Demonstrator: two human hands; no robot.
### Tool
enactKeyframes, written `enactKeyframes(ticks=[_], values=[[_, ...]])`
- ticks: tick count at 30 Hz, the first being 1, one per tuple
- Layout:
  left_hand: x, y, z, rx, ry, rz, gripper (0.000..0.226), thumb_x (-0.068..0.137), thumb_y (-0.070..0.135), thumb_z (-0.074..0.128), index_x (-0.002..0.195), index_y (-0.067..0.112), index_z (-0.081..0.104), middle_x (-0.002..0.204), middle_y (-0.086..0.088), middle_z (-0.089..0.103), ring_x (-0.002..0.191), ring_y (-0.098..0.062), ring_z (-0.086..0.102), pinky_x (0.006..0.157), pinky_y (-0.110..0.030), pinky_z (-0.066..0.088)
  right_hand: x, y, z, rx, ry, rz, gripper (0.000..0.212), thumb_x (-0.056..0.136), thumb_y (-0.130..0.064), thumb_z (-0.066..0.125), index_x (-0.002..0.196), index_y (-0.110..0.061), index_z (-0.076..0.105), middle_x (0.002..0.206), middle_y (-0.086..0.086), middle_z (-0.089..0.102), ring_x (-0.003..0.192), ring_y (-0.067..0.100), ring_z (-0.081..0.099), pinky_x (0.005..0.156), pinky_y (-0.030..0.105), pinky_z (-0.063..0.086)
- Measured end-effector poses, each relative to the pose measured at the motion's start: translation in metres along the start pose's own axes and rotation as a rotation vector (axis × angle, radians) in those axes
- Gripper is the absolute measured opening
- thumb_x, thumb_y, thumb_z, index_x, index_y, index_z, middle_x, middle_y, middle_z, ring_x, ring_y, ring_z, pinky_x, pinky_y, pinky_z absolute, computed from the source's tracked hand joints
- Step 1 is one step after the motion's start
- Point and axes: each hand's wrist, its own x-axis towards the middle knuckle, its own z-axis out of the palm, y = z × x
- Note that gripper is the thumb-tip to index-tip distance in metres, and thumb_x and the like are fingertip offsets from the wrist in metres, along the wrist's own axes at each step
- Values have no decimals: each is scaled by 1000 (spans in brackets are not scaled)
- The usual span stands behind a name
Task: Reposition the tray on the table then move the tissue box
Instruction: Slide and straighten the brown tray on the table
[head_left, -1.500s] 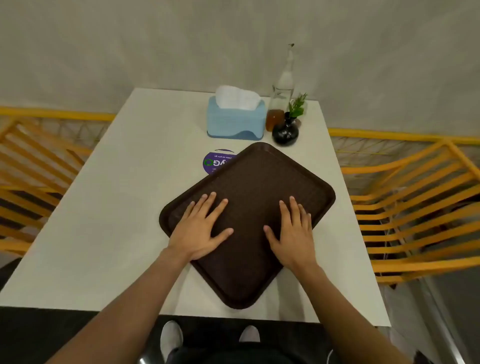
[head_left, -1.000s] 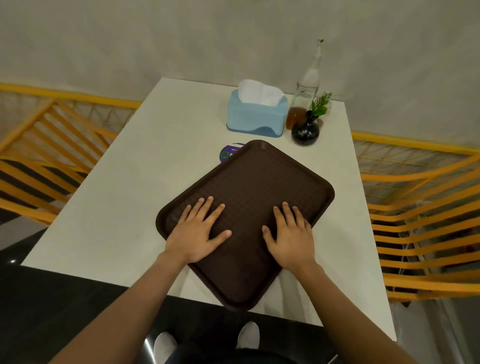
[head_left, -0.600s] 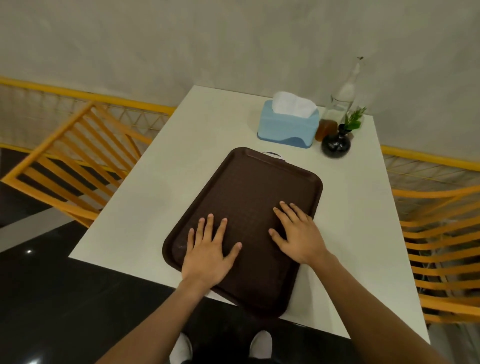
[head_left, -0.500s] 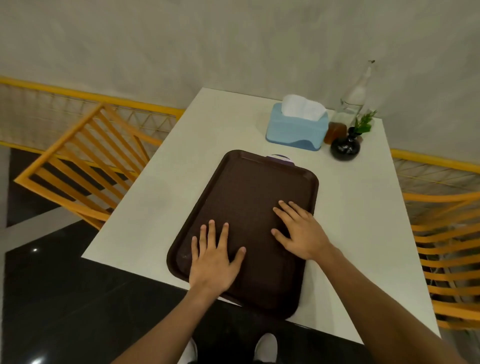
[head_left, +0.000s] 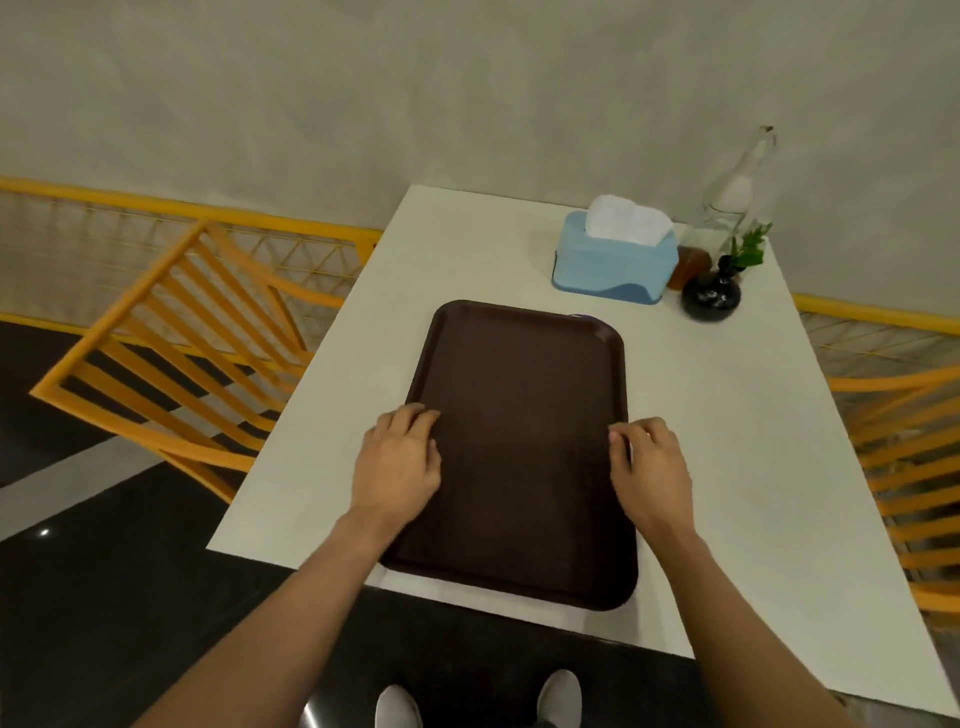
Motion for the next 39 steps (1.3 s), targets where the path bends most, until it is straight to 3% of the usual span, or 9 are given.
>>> enactKeyframes(ticks=[5, 10, 13, 21, 25, 31, 36, 39], values=[[14, -31, 16, 79, -56, -33, 55, 100, 25, 42, 153, 10, 37, 151, -13, 47, 137, -31, 44, 113, -45, 36, -27, -5, 4, -102, -54, 233, 43, 104, -33, 49, 142, -12, 54, 128, 15, 60, 111, 35, 59, 92, 49, 51], [4, -41, 35, 116, -107, -84, 60, 103, 30, 32, 159, 13, 19, 163, -10, 31, 153, -28, 19, 125, -46, 9, -27, -13, 12, -173, -90, 227, 42, 107, -29, 39, 143, -12, 52, 121, 14, 63, 107, 35, 57, 90, 50, 47], [0, -46, 36, 89, -92, -124, 60, 103, 28, 33, 159, 12, 20, 164, -10, 27, 154, -29, 13, 125, -48, 5, -10, -18, 17, -204, -103, 172, 43, 107, -30, 40, 146, -14, 50, 121, 14, 62, 108, 35, 55, 91, 50, 46], [31, -79, 29, 47, -50, -268, 57, 104, 27, 27, 160, 15, 19, 165, -4, 28, 154, -24, 13, 125, -44, 5, 45, -46, 51, -140, -174, 43, 50, 106, -36, 45, 153, -19, 41, 149, 9, 49, 136, 32, 43, 113, 53, 33], [54, -105, 23, 36, -44, -284, 55, 106, 30, 23, 160, 18, 18, 165, -3, 27, 154, -21, 12, 125, -42, 5, 63, -69, 69, -129, -214, 13, 56, 105, -36, 47, 156, -15, 35, 154, 9, 46, 143, 30, 40, 122, 53, 25], [84, -142, 13, 34, -37, -228, 54, 107, 30, 26, 159, 17, 24, 161, -3, 36, 153, -22, 21, 124, -43, 15, 68, -97, 89, -115, -266, 43, 64, 107, -40, 37, 161, -14, 17, 164, 8, 31, 153, 28, 24, 125, 53, 14], [106, -158, 5, -9, -73, -142, 54, 106, 27, 29, 158, 13, 23, 159, -6, 38, 151, -23, 25, 124, -44, 21, 63, -114, 93, -150, -281, 88, 74, 104, -56, 29, 162, -15, 10, 168, 8, 22, 155, 30, 15, 124, 53, 8], [112, -163, 1, -61, -80, -95, 54, 106, 24, 31, 158, 11, 24, 160, -9, 36, 151, -25, 26, 123, -46, 23, 59, -121, 94, -154, -276, 118, 74, 104, -56, 29, 162, -15, 7, 168, 8, 22, 155, 30, 14, 124, 56, 9]])
